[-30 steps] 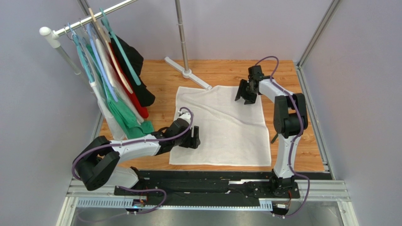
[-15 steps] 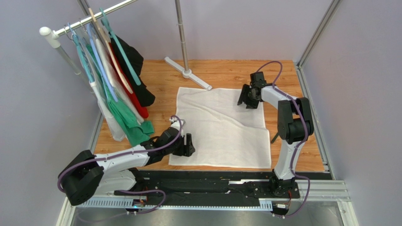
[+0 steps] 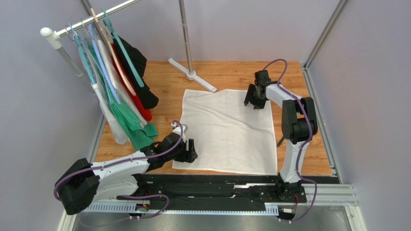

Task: Fold the napkin, place the utensils inside, and roll it up
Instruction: Flatten the napkin out, then fold the napkin

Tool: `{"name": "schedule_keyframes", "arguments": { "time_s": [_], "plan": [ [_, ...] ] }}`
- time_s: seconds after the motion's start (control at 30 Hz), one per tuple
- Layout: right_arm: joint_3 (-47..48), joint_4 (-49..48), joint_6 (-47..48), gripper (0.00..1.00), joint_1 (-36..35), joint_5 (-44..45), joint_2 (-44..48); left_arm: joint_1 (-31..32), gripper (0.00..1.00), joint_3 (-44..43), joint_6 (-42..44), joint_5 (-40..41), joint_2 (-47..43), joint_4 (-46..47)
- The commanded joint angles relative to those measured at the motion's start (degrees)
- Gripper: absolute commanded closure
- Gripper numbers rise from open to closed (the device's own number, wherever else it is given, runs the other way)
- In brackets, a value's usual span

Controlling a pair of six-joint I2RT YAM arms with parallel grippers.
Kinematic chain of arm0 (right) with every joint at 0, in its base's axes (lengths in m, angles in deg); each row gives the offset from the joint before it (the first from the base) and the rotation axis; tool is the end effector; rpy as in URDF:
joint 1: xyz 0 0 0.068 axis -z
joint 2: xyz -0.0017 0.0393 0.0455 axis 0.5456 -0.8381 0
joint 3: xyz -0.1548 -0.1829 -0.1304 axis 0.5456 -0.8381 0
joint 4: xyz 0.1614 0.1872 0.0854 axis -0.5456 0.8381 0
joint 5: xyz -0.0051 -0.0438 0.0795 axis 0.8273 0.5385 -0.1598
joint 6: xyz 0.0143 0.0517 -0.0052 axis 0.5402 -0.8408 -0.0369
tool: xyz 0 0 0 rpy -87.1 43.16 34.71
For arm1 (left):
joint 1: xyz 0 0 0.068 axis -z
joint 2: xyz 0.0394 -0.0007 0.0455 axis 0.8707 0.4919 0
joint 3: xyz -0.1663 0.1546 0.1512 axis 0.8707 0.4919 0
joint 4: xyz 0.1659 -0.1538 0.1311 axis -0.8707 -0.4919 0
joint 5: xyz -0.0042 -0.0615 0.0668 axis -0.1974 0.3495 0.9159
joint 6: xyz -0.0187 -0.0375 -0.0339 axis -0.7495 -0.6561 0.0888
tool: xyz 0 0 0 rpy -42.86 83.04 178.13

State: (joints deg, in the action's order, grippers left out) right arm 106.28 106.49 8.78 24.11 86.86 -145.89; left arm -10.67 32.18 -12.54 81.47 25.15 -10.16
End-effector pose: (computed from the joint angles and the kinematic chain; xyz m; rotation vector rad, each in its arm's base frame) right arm 0.4148 0.0660 0.1651 0.3805 2.7009 0.1982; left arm 0.1272 -0.1466 0.1559 0.1622 2.4344 -0.6733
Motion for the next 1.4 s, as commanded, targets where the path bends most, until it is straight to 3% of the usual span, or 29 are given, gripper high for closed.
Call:
{"name": "schedule_keyframes", "arguments": {
  "time_s": [0.0, 0.47, 0.67, 0.8, 0.9, 1.13, 1.23, 1.37],
  "plan": [
    [4.0, 3.6, 1.6, 0.42, 1.0, 2.4, -5.0, 0.2, 0.23, -1.7, -0.1, 1.2, 1.0, 0.0],
    [10.4, 7.0, 3.8, 0.42, 1.7, 1.9, -7.5, 0.2, 0.23, -5.1, 2.5, 1.1, 0.2, -3.1],
    [7.7, 6.1, 4.7, 0.42, 1.7, -3.0, 0.9, -0.2, 0.23, -11.9, 7.0, 4.1, -1.0, -8.8],
    [3.0, 5.3, 3.4, 0.42, 1.6, -5.3, 10.1, -4.1, 0.23, -18.2, 11.0, 3.7, 2.0, -8.9],
    [-2.8, 3.8, 2.2, 0.42, 1.6, -6.8, 18.1, -7.8, 0.23, -25.7, 16.2, 2.8, 8.2, -7.5],
    [-12.9, 3.5, 1.6, 0.42, 1.5, -7.9, 32.9, -16.1, 0.24, -48.7, 26.6, -3.8, 32.0, -5.7],
    [-15.6, 3.5, 1.6, 0.42, 1.5, -8.5, 37.3, -19.9, 0.26, -60.0, 27.6, -7.4, 40.3, -5.6],
    [-17.5, 3.2, 1.8, 0.42, 1.5, -9.3, 41.1, -23.8, 0.27, -67.0, 29.1, -11.5, 47.6, -3.6]
  ]
}}
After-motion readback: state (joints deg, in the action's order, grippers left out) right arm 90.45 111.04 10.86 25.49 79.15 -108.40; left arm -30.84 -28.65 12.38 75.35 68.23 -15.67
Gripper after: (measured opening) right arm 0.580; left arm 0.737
